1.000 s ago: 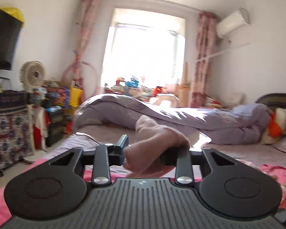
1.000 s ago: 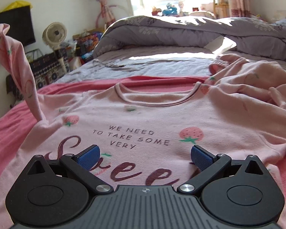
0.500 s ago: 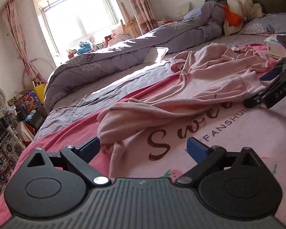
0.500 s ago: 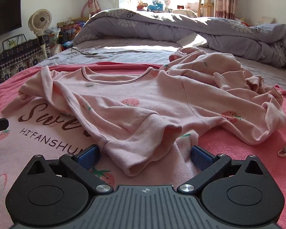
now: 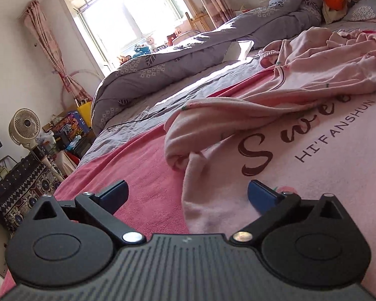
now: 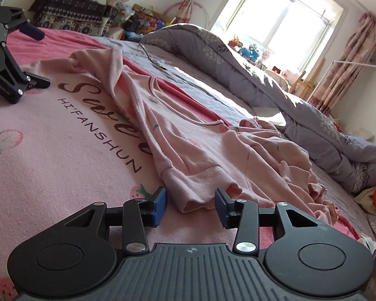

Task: Fold clothes

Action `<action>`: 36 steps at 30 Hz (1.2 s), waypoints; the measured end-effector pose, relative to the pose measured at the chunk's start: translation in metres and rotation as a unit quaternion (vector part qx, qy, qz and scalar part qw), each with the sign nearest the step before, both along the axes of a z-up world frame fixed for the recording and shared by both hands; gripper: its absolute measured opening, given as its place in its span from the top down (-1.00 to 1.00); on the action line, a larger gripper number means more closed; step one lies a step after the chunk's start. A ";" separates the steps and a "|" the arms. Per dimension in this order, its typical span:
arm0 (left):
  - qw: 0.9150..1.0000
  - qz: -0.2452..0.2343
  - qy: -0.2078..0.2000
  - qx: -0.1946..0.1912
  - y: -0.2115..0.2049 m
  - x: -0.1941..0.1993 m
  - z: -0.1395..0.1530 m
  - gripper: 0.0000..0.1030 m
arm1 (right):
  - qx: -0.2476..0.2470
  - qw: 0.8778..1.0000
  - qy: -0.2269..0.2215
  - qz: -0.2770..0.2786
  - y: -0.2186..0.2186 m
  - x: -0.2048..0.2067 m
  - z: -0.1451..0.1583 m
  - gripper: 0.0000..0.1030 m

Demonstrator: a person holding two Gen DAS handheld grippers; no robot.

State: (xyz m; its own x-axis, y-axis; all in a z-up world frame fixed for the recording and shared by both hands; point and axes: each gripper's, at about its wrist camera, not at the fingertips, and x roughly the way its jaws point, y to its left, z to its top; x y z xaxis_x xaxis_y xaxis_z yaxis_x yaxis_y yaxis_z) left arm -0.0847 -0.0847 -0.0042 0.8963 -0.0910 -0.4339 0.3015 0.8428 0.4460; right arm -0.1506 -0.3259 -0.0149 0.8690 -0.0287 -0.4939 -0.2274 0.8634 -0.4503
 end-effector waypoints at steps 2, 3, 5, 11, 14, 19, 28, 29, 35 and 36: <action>1.000 0.000 0.007 -0.008 0.002 0.002 0.001 -0.99 | 0.015 1.000 0.010 -0.005 -0.001 0.009 0.000 0.20; 1.000 0.000 0.010 -0.012 0.003 0.003 0.001 -0.99 | 0.031 0.999 0.019 -0.007 -0.003 0.016 0.001 0.41; 1.000 0.000 0.014 -0.019 0.005 0.004 0.002 -0.99 | 0.065 0.997 0.035 -0.005 -0.005 0.022 0.009 0.72; 1.000 0.001 0.014 -0.022 0.006 0.005 0.001 -1.00 | 0.214 0.976 -0.032 -0.005 -0.029 0.037 0.083 0.77; 1.000 0.002 0.013 -0.023 0.006 0.005 0.001 -1.00 | 0.279 0.955 -0.088 -0.056 -0.058 0.066 0.113 0.77; 0.999 0.008 0.017 -0.031 0.009 0.008 0.001 -1.00 | 0.300 0.928 -0.036 -0.218 -0.125 0.139 0.090 0.72; 0.998 0.008 0.032 -0.051 0.014 0.014 0.002 -1.00 | 0.068 0.993 -0.017 0.100 -0.035 0.039 0.042 0.20; 0.998 0.008 0.032 -0.051 0.014 0.014 0.002 -1.00 | 0.058 0.991 -0.001 0.122 -0.020 0.038 0.037 0.14; 0.998 0.010 0.032 -0.051 0.014 0.013 0.002 -1.00 | 0.048 0.989 0.047 0.132 0.043 0.086 0.010 -0.10; 0.998 0.011 0.034 -0.054 0.015 0.014 0.002 -1.00 | 0.051 0.990 0.049 0.124 0.048 0.098 0.009 -0.09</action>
